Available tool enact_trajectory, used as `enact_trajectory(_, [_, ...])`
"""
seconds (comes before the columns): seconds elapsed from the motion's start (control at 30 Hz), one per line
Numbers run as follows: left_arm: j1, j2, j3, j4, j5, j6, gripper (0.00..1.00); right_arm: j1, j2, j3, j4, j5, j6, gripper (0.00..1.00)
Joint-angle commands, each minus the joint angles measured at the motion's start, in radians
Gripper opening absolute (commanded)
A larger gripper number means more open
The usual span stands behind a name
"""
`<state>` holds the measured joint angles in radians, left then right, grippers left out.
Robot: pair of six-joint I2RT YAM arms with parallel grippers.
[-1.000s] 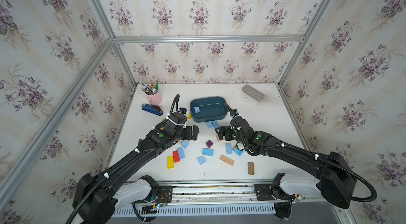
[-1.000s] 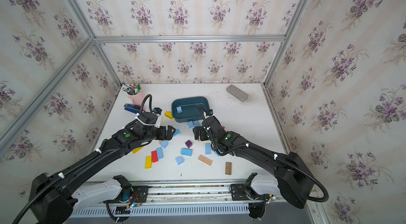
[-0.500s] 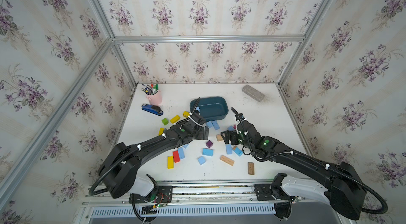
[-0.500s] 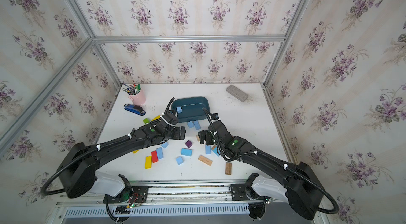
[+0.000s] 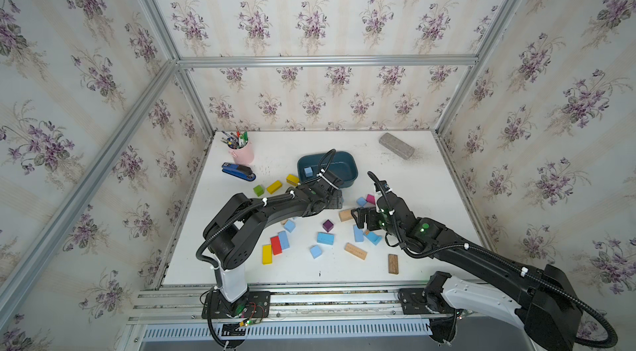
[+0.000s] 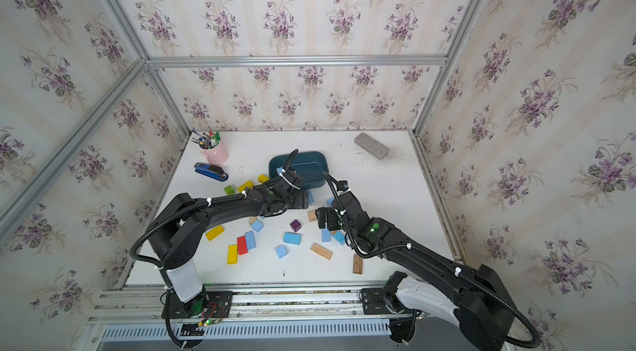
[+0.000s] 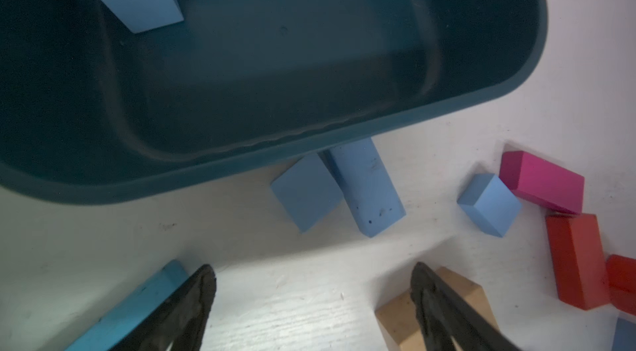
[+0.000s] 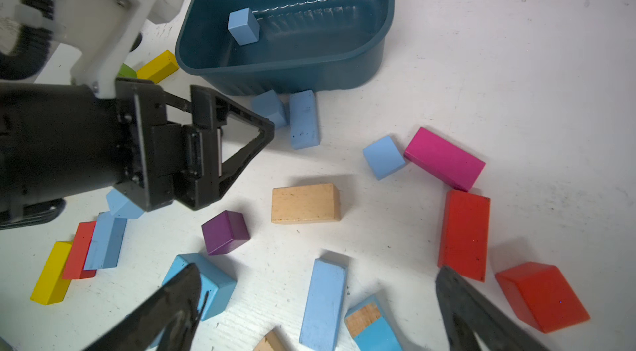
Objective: Pick out the blue building blocks
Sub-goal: Pick up the building block from the center of the board.
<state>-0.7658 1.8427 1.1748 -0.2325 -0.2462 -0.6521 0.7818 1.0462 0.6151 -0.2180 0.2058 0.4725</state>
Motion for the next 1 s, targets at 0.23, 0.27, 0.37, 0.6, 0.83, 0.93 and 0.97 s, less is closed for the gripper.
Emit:
enact_trajectory(0.23, [0.0,0.1,0.092,0.005,-0.115,-0.024,0.74,-0.006,-0.016,-0.012,-0.023,0.022,0.003,1.0])
enact_trajectory(0.27, [0.0,0.106,0.099,0.003,-0.119,-0.023,0.73,-0.006,-0.019,-0.015,-0.023,0.022,0.004,1.0])
enact_trajectory(0.37, [0.0,0.131,0.124,-0.005,-0.12,-0.016,0.7,-0.005,-0.024,-0.015,-0.027,0.022,0.003,1.0])
enact_trajectory(0.6, [0.0,0.171,0.155,-0.023,-0.119,-0.013,0.6,-0.007,-0.044,-0.026,-0.03,0.023,0.002,1.0])
enact_trajectory(0.83, [0.0,0.165,0.124,-0.026,-0.12,-0.012,0.56,-0.009,-0.055,-0.044,-0.021,0.02,0.004,0.99])
enact_trajectory(0.93, [0.0,0.163,0.115,-0.025,-0.121,-0.001,0.51,-0.009,-0.054,-0.046,-0.018,0.015,0.006,1.0])
enact_trajectory(0.97, [0.0,0.16,0.11,-0.026,-0.123,0.002,0.5,-0.009,-0.054,-0.045,-0.018,0.013,0.006,1.0])
